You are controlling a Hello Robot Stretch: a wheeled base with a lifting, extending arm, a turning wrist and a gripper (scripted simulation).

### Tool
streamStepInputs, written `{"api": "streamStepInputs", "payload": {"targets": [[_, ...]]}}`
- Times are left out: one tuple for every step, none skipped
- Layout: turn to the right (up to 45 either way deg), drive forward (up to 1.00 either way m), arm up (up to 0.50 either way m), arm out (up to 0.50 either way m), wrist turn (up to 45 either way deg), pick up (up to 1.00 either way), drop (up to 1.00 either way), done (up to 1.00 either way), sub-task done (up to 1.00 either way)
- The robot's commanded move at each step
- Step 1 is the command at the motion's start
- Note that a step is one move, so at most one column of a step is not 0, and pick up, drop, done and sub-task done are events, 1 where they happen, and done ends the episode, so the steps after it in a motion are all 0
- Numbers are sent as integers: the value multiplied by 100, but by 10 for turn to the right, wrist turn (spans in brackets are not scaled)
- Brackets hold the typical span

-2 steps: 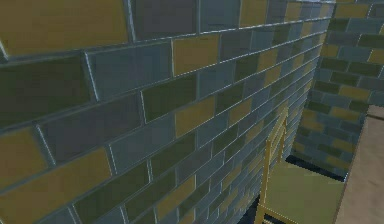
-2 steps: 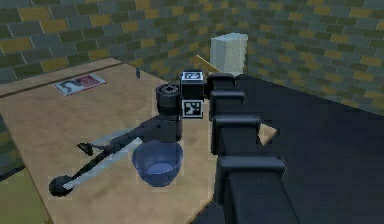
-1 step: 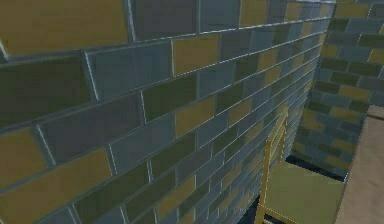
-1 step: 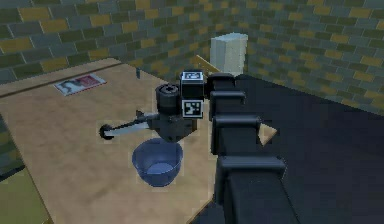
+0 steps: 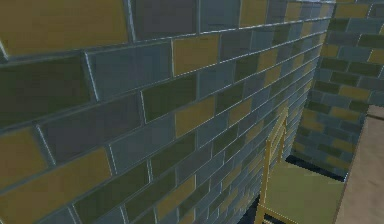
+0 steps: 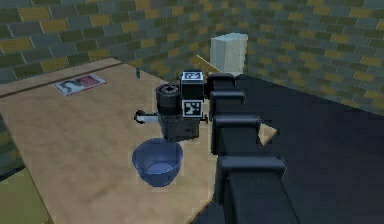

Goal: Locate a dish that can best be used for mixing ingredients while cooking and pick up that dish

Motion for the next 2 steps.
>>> {"api": "streamStepInputs", "payload": {"targets": [[0, 0, -26, 0, 0, 0, 0, 0, 0], [0, 0, 0, 0, 0, 100, 0, 0, 0]]}}
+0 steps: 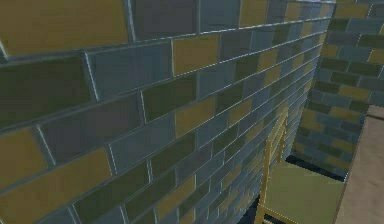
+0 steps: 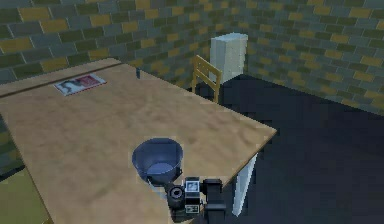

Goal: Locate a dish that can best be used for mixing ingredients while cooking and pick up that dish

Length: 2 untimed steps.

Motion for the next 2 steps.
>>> {"api": "streamStepInputs", "payload": {"targets": [[0, 0, 10, 0, 0, 0, 0, 0, 0], [0, 0, 0, 0, 0, 0, 0, 100, 0]]}}
